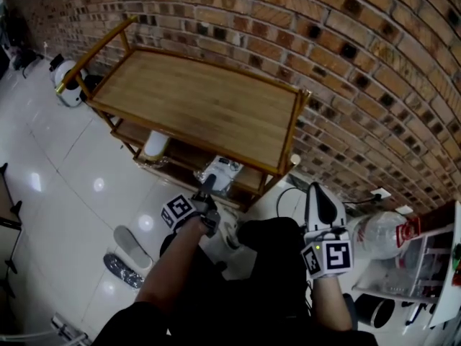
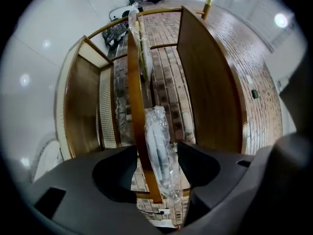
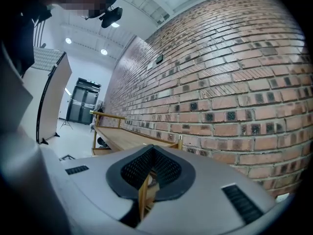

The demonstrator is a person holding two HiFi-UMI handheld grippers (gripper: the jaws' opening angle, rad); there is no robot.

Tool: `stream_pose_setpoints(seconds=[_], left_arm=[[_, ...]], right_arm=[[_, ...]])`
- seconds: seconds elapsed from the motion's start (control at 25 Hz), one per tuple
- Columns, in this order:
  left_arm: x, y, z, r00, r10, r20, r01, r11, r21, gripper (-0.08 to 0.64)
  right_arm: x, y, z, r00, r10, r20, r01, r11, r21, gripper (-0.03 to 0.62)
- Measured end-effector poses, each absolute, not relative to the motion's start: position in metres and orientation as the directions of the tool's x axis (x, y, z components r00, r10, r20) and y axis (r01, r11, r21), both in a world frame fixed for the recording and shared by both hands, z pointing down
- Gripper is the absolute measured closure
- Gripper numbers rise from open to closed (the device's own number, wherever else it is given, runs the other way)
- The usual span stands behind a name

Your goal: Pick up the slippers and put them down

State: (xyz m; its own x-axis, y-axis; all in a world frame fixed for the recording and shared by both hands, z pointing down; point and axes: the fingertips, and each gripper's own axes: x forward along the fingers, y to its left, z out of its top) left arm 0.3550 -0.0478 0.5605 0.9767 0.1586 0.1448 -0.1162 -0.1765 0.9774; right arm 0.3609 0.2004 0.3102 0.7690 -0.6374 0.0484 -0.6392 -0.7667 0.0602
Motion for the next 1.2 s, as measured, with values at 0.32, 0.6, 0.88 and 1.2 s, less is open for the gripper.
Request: stream_pose_setpoints(seconds=[0.32, 0.6, 0.88, 1.2], left_arm=[[0.351, -0.043, 0.544, 0.979, 0.172, 0.108, -0.079, -0.164, 0.983, 0.491], [0.32, -0.055, 0.512, 0.991, 0.122, 0.058, -0.028, -0.237, 0.971, 0.491], [0.274, -0.058, 0.485, 0.997, 0.079, 0.017, 0.005, -0.27, 0.963, 0.491], [0.219, -0.086, 0.471, 0.999, -0.035, 0.018, -0.028, -0.323, 0.946, 0.491]], right_arm=[[0.359, 0.189, 0.306, 0.755, -0.654, 0.053, -0.656, -0.752, 0.063, 0.583], [0.342, 0.183, 0.287, 0.732, -0.681, 0.015, -0.679, -0.727, 0.103, 0.583], [0.308, 0.183, 0.266, 0.707, -0.705, -0.048, -0.699, -0.708, 0.105, 0.583], [0.289, 0.154, 0.258, 0.628, -0.773, -0.091, -0.769, -0.634, 0.086, 0.583]])
